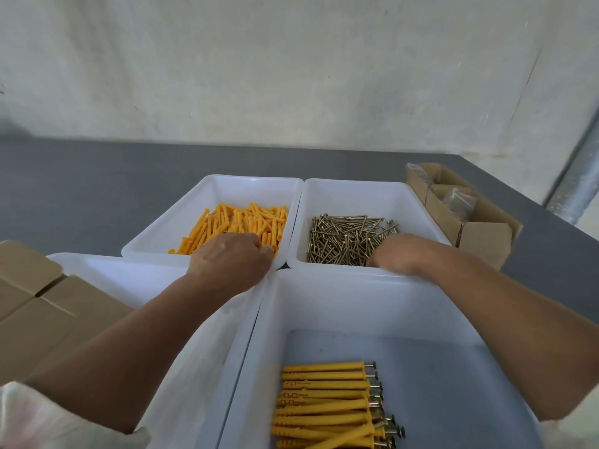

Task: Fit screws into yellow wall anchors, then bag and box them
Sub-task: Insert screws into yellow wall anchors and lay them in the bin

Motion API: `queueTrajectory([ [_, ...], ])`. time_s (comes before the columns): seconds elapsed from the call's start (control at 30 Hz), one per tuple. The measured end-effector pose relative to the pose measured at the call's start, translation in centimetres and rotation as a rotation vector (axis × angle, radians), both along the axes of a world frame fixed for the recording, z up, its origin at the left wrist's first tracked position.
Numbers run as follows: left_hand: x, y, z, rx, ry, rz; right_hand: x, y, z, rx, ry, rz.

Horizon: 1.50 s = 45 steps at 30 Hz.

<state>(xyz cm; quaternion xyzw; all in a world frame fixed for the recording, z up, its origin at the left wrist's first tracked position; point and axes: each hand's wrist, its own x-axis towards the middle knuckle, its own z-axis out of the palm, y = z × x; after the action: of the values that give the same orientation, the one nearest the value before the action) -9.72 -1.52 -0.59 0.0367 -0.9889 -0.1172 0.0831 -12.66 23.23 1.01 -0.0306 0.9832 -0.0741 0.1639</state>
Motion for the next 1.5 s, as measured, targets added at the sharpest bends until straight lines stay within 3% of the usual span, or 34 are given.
queueTrajectory([
  [0.3,0.2,0.2,0.0,0.091,0.109,0.059,0.4,1.4,-0.2,-0.471,0.086,0.107],
  [0.47,0.5,0.3,0.1,0.16,0.174,0.053,0.8,1.8,-0.5,-0.507,0.288,0.092],
  [0.7,0.6,0.0,0.7,0.294,0.319,0.035,1.2,1.9,-0.8,-0.604,0.409,-0.003],
  [0.93,1.2,0.4,2.3,0.571,0.486,-0.064,2.8,1.4,0.7,-0.84,0.519,-0.107],
  [1.07,1.5,0.8,3.4,0.984,0.52,-0.131,4.9,0.7,3.3,-1.137,0.521,-0.116],
  [1.23,2.1,1.4,4.3,1.338,0.37,-0.14,8.1,0.1,4.8,-1.241,0.534,-0.135],
  [1.33,2.2,1.6,4.2,1.467,0.197,-0.104,8.9,0.0,3.9,-1.23,0.423,-0.111],
  [1.5,2.3,2.1,3.6,1.586,0.032,-0.072,9.1,-0.2,2.2,-0.994,0.273,-0.025],
])
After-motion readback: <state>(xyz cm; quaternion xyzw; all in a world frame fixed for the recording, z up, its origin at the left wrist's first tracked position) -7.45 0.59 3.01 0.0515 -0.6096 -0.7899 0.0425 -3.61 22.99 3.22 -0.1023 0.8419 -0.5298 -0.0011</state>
